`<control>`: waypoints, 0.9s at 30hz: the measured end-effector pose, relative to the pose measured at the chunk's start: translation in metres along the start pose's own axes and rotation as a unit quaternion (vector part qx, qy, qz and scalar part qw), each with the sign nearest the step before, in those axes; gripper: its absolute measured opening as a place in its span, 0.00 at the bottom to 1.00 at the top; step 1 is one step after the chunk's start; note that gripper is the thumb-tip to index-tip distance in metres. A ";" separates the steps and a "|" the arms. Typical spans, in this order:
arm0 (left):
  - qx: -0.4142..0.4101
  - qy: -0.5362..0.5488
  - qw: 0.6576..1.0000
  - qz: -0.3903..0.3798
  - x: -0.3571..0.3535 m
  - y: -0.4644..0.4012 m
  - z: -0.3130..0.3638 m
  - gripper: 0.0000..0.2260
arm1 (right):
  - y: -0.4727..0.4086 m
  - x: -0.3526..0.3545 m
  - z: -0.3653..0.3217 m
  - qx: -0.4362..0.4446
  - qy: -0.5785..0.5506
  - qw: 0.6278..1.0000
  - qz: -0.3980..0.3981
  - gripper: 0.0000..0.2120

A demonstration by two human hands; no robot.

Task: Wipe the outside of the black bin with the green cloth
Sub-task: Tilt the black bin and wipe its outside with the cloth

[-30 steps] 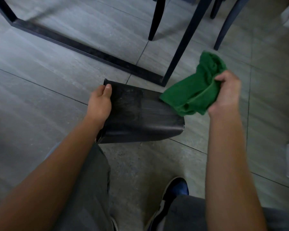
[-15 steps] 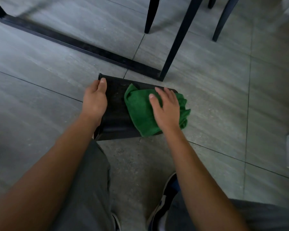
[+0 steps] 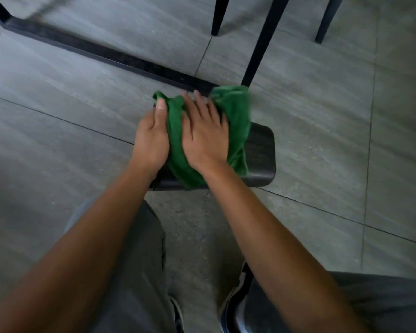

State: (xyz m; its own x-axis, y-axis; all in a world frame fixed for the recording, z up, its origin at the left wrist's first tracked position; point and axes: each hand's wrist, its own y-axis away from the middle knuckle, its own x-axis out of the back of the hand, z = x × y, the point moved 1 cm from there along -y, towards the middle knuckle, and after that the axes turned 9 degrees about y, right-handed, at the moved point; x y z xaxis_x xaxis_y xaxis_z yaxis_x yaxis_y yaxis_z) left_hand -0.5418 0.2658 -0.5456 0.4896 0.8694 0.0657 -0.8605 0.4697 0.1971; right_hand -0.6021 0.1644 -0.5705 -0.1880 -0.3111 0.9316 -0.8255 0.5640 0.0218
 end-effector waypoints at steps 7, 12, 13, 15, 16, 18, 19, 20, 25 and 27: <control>-0.035 -0.054 0.998 0.018 0.000 0.006 -0.009 0.12 | -0.004 0.014 0.116 -0.260 -0.029 0.964 -0.045 0.27; -0.011 -0.009 0.999 0.052 -0.012 0.006 0.003 0.20 | 0.023 0.005 0.013 -0.044 0.010 0.999 0.014 0.28; -0.013 -0.008 0.998 0.059 -0.010 0.005 0.005 0.18 | 0.022 0.008 0.009 -0.015 -0.022 1.000 0.000 0.27; -0.029 -0.033 0.997 0.059 -0.003 0.009 0.006 0.16 | 0.010 0.007 0.053 -0.093 -0.085 0.991 -0.048 0.27; -0.034 -0.051 0.997 0.051 0.000 0.011 0.007 0.17 | 0.005 0.004 0.087 -0.178 -0.096 0.977 -0.065 0.27; -0.035 -0.069 0.997 0.028 0.002 0.014 0.011 0.20 | 0.011 0.001 0.126 -0.280 -0.052 0.957 -0.058 0.26; -0.040 -0.072 0.996 0.022 -0.001 0.011 0.013 0.20 | 0.015 -0.003 0.114 -0.270 -0.029 0.961 -0.048 0.27; -0.045 -0.073 0.996 0.023 -0.004 0.007 0.014 0.20 | 0.021 -0.004 0.087 -0.220 -0.024 0.975 -0.027 0.29; -0.031 -0.010 0.999 0.013 -0.004 0.000 0.008 0.16 | 0.025 0.018 0.012 -0.011 -0.145 0.989 -0.003 0.28; -0.050 -0.046 0.997 0.023 -0.005 0.009 0.008 0.21 | 0.012 0.013 0.072 -0.165 -0.129 0.977 -0.048 0.27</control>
State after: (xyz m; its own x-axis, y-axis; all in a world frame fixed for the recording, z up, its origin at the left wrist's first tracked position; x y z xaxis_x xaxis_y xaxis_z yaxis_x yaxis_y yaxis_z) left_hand -0.5506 0.2645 -0.5364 0.4563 0.8747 0.1634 -0.8898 0.4467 0.0932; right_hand -0.6527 0.1118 -0.5849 -0.2813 -0.5325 0.7983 -0.6367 0.7260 0.2599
